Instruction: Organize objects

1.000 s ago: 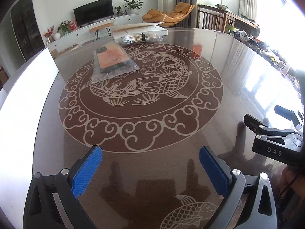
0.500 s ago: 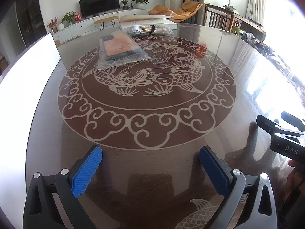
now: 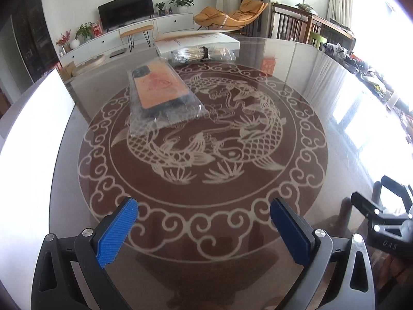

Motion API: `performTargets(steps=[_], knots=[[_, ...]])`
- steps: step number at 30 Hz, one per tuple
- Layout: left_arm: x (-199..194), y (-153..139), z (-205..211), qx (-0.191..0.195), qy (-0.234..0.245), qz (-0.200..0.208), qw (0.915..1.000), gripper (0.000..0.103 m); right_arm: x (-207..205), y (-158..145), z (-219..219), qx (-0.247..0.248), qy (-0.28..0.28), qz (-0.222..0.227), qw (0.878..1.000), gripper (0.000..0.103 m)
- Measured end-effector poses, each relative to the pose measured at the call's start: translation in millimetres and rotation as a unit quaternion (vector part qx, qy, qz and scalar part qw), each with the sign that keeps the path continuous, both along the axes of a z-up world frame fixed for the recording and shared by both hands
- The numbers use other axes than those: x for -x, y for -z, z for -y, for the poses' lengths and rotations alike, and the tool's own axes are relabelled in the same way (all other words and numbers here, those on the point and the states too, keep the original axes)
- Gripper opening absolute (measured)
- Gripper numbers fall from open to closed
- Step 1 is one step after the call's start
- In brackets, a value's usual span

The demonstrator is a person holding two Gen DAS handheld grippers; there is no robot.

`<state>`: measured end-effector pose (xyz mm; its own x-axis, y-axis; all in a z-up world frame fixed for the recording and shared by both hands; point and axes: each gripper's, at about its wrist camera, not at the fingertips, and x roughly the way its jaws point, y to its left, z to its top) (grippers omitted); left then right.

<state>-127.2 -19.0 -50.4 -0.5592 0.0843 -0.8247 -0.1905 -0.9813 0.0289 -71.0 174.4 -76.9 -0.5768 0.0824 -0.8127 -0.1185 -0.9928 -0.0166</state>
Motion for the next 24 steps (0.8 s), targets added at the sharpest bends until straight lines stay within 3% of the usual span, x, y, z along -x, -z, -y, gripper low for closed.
performTargets(steps=[5, 11, 17, 21, 22, 23, 24], knots=[[87, -21, 6, -0.001, -0.011, -0.001, 0.9999, 0.103, 0, 0, -1, 0.0, 0.0, 0.0, 1.0, 0.103], [178, 2, 26, -0.029, -0.056, 0.063, 0.9961, 0.103, 0, 0, 0, 0.0, 0.0, 0.0, 1.0, 0.103], [216, 25, 43, -0.03, -0.111, 0.088, 0.9894, 0.103, 1, 0, 0, 0.0, -0.001, 0.0, 1.0, 0.103], [217, 29, 51, -0.008, -0.117, 0.073, 0.9904, 0.103, 1, 0, 2, 0.0, -0.002, 0.001, 1.0, 0.103], [212, 28, 54, -0.008, -0.118, 0.064, 0.9909, 0.101, 1, 0, 3, 0.0, -0.002, 0.001, 1.0, 0.103], [204, 24, 57, -0.009, -0.12, 0.045, 0.9917, 0.084, 1, 0, 3, 0.0, -0.002, 0.001, 1.0, 0.103], [196, 23, 60, -0.01, -0.122, 0.032, 0.992, 0.075, 2, 0, 3, 0.001, -0.002, 0.001, 1.0, 0.103]])
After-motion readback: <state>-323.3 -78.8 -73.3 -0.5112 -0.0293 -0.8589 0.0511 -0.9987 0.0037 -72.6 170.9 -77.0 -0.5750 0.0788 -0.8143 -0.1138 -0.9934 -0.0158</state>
